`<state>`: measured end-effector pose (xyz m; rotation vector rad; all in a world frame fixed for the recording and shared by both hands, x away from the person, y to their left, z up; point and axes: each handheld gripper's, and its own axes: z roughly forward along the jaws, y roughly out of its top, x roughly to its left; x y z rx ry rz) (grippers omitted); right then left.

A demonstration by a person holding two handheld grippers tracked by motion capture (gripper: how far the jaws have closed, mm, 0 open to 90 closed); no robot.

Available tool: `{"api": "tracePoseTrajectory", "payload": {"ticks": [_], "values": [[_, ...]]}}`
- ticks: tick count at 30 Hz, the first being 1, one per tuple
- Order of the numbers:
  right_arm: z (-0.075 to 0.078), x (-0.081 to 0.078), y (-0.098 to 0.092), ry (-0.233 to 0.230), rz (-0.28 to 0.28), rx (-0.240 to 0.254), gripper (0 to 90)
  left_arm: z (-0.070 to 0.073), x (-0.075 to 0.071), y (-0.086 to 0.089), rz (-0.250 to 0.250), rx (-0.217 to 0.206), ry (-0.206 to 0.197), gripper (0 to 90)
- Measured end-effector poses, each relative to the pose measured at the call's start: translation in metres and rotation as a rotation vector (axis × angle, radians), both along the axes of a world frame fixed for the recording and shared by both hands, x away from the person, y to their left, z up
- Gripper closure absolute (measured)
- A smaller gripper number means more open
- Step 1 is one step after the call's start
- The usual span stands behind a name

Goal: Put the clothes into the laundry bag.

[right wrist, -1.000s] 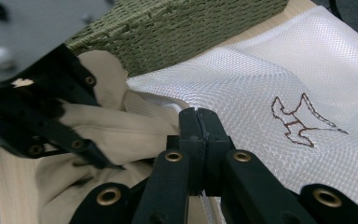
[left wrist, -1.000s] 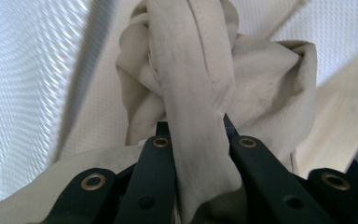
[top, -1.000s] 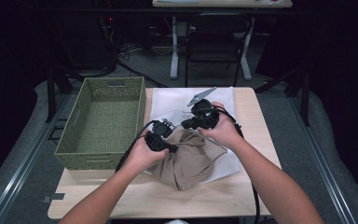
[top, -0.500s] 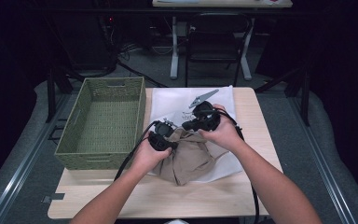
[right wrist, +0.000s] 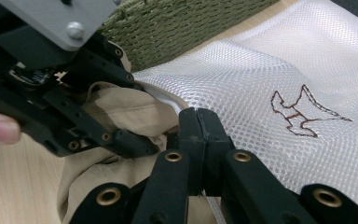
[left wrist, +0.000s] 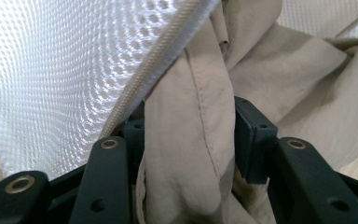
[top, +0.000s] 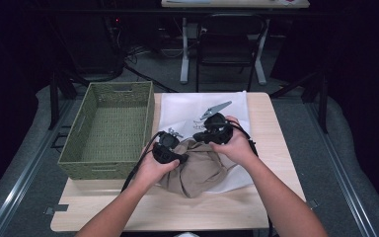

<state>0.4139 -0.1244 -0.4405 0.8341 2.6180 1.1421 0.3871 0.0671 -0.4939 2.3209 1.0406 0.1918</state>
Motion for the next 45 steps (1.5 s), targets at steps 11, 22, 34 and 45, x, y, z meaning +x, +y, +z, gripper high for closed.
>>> {"api": "tracePoseTrajectory", "payload": {"ticks": [11, 22, 34, 45], "values": [[-0.004, 0.002, -0.007, 0.005, -0.051, 0.065, 90.0, 0.007, -0.006, -0.003, 0.006, 0.044, -0.030, 49.5], [-0.006, -0.002, -0.007, -0.013, -0.041, 0.036, 90.0, 0.026, -0.021, 0.004, -0.072, -0.031, -0.001, 28.1], [-0.012, -0.003, -0.007, -0.001, -0.045, 0.052, 90.0, 0.007, -0.034, -0.001, -0.110, -0.037, -0.004, 20.3], [-0.013, -0.004, -0.008, -0.004, -0.044, 0.050, 90.0, -0.027, -0.029, -0.013, -0.087, 0.035, 0.046, 18.6]]}}
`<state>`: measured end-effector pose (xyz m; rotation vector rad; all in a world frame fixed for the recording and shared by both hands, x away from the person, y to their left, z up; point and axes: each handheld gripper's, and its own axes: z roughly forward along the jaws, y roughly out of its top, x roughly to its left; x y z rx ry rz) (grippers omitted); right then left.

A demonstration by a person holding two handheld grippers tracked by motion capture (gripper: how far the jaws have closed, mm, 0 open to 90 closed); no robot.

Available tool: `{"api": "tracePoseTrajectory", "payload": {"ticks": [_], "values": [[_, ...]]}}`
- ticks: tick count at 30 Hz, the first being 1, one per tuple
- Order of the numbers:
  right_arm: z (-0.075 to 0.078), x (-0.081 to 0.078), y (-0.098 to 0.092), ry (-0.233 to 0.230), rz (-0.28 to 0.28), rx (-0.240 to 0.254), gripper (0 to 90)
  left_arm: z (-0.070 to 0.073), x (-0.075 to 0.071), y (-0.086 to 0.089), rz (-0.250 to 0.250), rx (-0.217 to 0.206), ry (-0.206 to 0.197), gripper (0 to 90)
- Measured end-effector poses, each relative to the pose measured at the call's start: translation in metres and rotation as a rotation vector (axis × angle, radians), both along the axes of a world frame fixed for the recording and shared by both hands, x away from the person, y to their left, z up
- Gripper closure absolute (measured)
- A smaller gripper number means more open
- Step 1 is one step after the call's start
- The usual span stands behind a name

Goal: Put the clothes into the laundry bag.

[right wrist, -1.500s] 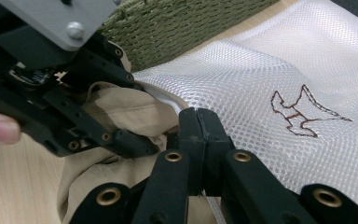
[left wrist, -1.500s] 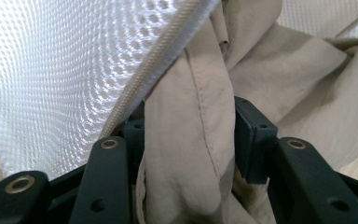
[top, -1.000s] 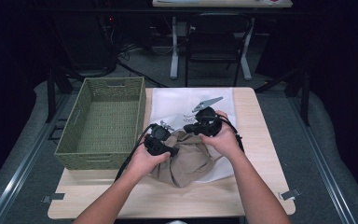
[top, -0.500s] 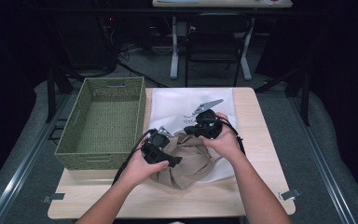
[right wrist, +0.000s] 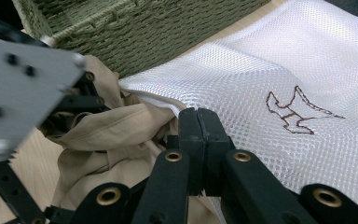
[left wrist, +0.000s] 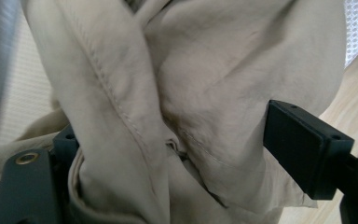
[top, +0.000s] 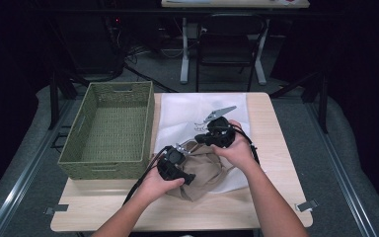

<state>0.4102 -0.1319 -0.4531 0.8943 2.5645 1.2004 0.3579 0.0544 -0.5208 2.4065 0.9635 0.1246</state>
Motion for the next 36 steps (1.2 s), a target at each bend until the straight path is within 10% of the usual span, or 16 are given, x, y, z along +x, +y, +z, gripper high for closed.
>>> {"api": "tracePoseTrajectory", "payload": {"ticks": [18, 36], "values": [[-0.001, -0.004, 0.002, -0.007, 0.006, -0.009, 90.0, -0.009, -0.002, 0.005, 0.025, -0.039, -0.008, 74.9], [0.006, -0.010, 0.002, -0.020, 0.012, 0.016, 90.0, 0.016, 0.017, -0.005, 0.095, -0.122, -0.023, 82.2]]}}
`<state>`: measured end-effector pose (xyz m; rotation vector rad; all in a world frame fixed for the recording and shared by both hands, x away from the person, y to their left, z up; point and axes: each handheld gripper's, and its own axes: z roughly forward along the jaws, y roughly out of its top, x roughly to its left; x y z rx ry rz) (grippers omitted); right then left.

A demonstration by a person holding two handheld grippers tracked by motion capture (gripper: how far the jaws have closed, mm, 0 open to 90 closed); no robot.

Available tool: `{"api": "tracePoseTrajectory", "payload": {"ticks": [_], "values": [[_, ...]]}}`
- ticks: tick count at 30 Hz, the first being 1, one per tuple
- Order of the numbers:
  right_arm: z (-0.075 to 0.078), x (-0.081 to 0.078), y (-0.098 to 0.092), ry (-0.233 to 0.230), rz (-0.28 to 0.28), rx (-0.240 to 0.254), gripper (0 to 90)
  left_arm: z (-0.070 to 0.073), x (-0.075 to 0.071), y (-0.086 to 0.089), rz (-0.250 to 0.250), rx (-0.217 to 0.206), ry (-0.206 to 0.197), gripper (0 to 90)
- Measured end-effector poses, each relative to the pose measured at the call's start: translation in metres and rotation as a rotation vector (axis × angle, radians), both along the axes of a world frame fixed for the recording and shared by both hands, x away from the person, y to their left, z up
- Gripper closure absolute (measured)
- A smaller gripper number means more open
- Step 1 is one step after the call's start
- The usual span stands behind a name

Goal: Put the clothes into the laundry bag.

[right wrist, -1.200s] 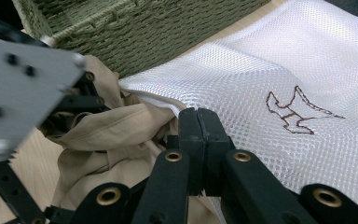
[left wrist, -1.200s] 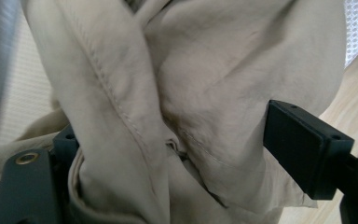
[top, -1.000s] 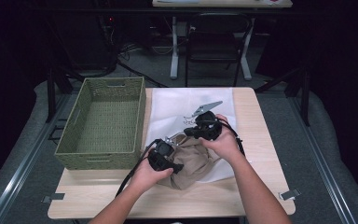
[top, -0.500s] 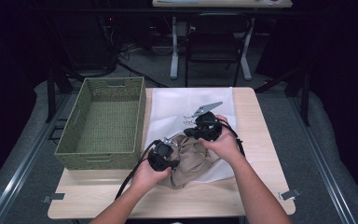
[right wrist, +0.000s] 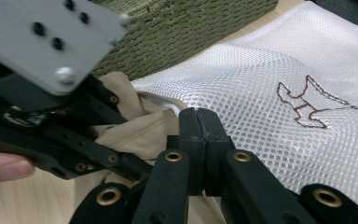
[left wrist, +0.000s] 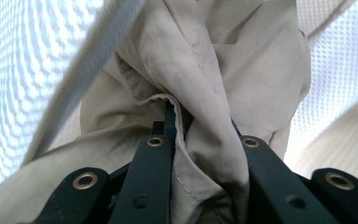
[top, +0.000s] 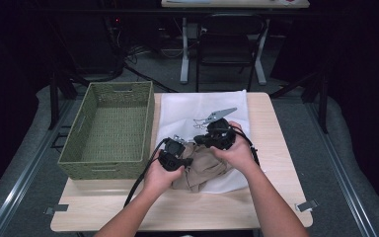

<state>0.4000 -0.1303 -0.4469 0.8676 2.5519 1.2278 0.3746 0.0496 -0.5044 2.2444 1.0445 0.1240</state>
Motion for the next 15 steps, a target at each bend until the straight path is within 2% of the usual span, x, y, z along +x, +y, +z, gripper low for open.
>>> {"api": "tracePoseTrajectory", "payload": {"ticks": [8, 11, 15], "values": [[0.002, -0.002, 0.000, -0.004, 0.008, 0.010, 90.0, 0.001, 0.013, -0.011, 0.052, -0.008, 0.005, 82.1], [0.002, -0.002, 0.001, -0.004, 0.008, 0.011, 90.0, 0.001, 0.017, -0.013, 0.079, -0.026, 0.008, 82.0], [0.002, -0.001, 0.000, -0.001, 0.007, 0.012, 90.0, -0.002, 0.022, -0.013, 0.114, -0.033, -0.013, 81.8]]}}
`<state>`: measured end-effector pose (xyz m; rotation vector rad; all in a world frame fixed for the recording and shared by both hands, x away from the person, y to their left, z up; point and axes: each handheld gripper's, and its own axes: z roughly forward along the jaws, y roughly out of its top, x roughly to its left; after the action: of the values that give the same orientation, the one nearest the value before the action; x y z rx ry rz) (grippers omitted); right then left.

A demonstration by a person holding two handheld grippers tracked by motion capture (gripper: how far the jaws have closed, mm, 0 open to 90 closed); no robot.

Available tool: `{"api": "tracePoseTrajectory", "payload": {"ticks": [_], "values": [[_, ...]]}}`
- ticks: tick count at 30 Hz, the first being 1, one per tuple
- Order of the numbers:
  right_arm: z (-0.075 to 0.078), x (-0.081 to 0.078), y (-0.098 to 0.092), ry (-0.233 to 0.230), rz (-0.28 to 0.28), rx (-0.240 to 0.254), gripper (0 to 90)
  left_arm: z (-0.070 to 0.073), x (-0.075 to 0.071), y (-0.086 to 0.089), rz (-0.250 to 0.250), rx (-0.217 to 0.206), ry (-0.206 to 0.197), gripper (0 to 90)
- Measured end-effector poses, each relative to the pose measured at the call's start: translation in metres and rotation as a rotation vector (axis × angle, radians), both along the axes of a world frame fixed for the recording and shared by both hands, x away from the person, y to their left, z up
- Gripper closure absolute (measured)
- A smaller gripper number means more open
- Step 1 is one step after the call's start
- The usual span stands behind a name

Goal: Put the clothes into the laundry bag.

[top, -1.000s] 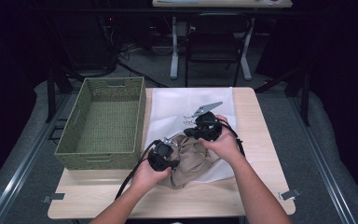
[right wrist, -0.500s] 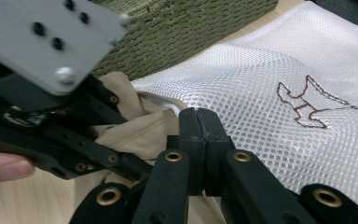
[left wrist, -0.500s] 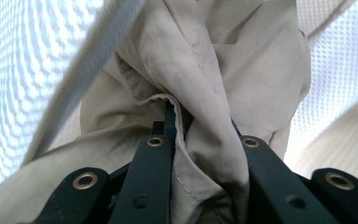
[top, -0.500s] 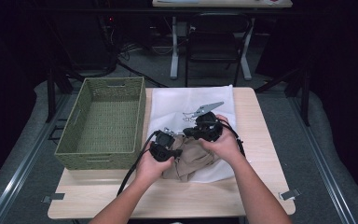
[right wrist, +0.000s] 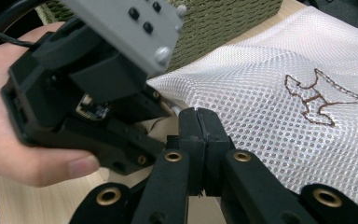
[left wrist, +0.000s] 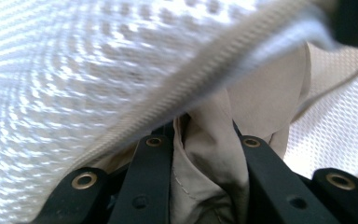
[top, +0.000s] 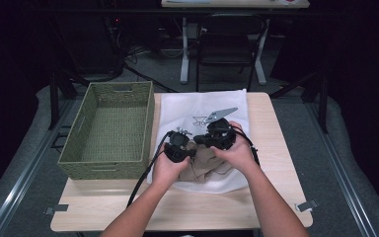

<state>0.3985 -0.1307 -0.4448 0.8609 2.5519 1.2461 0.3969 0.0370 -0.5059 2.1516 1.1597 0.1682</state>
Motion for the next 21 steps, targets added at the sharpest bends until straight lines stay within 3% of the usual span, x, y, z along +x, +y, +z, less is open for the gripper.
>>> {"api": "tracePoseTrajectory", "payload": {"ticks": [9, 14, 17, 21], "values": [[-0.002, 0.002, -0.002, 0.007, -0.005, -0.004, 90.0, -0.005, 0.006, 0.002, 0.052, -0.028, 0.005, 77.3], [-0.002, 0.003, -0.004, 0.008, -0.011, 0.003, 90.0, 0.001, 0.000, 0.003, 0.030, -0.030, 0.012, 58.6], [-0.002, 0.004, -0.006, 0.007, -0.016, 0.009, 90.0, 0.006, -0.008, 0.005, 0.005, -0.012, -0.005, 49.3], [-0.002, 0.004, -0.008, 0.006, -0.019, 0.013, 90.0, 0.014, -0.019, 0.010, -0.028, -0.009, -0.009, 40.8]]}}
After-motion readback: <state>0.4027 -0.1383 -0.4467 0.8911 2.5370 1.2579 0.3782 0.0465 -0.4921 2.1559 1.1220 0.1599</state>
